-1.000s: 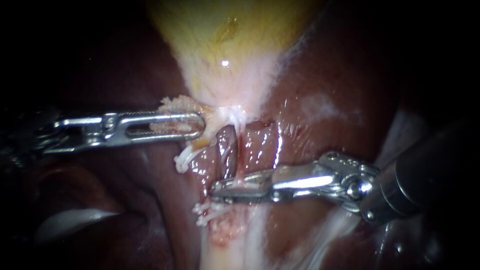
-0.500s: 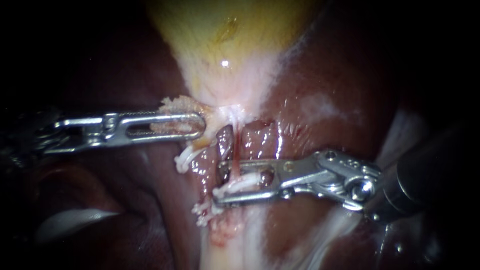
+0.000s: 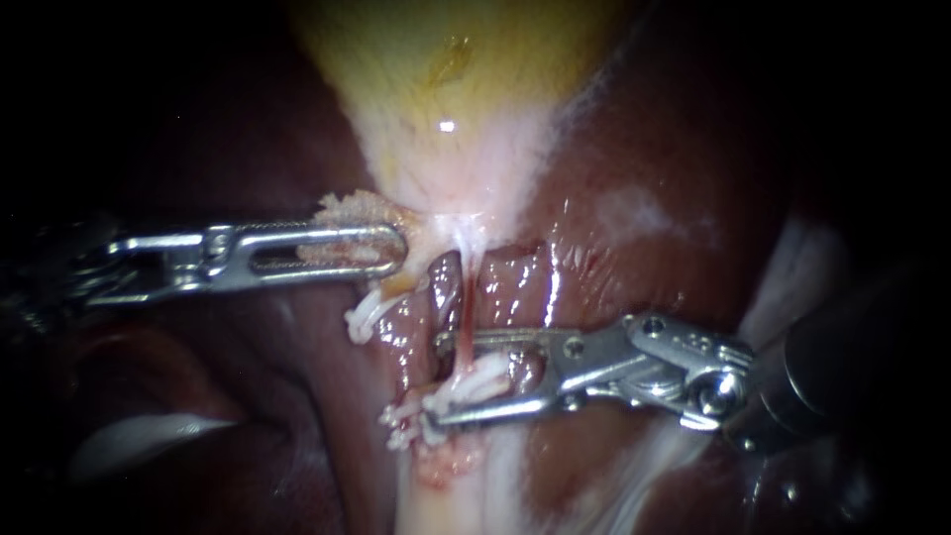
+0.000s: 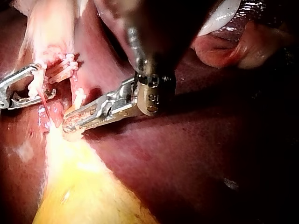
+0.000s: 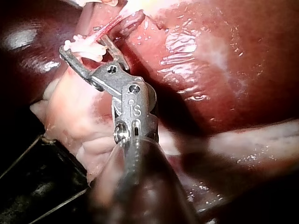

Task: Going back second clip right tube

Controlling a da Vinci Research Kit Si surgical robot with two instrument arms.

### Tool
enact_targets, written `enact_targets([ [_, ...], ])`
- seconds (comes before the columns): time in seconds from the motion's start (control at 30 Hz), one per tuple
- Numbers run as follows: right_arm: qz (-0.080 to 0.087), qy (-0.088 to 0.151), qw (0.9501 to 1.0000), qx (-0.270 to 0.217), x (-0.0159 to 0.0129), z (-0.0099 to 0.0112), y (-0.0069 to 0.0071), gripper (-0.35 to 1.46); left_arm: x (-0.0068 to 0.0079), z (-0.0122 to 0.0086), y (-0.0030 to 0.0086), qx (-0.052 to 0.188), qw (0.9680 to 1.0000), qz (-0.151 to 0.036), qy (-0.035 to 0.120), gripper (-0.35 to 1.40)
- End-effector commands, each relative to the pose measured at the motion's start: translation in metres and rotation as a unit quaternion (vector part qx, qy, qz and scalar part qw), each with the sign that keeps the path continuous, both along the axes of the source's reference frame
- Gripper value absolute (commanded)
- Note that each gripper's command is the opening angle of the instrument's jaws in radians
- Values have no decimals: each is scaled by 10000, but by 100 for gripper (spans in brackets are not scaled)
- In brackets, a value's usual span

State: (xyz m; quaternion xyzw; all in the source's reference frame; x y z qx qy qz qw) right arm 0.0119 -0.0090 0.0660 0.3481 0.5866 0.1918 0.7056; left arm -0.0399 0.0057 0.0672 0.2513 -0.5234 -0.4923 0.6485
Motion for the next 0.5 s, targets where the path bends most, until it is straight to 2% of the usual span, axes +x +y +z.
enact_targets([
  [0.03,-38,31,10000,-2,0,-1,-2,50,0,0,0,-1,10000,0,1,-35],
  [0.43,-81,74,9999,-58,0,6,4,50,0,1,0,-2,10000,-1,2,-35],
  [0.5,39,-18,9999,-121,-1,10,8,50,0,1,-1,-3,10000,-1,2,-35],
])
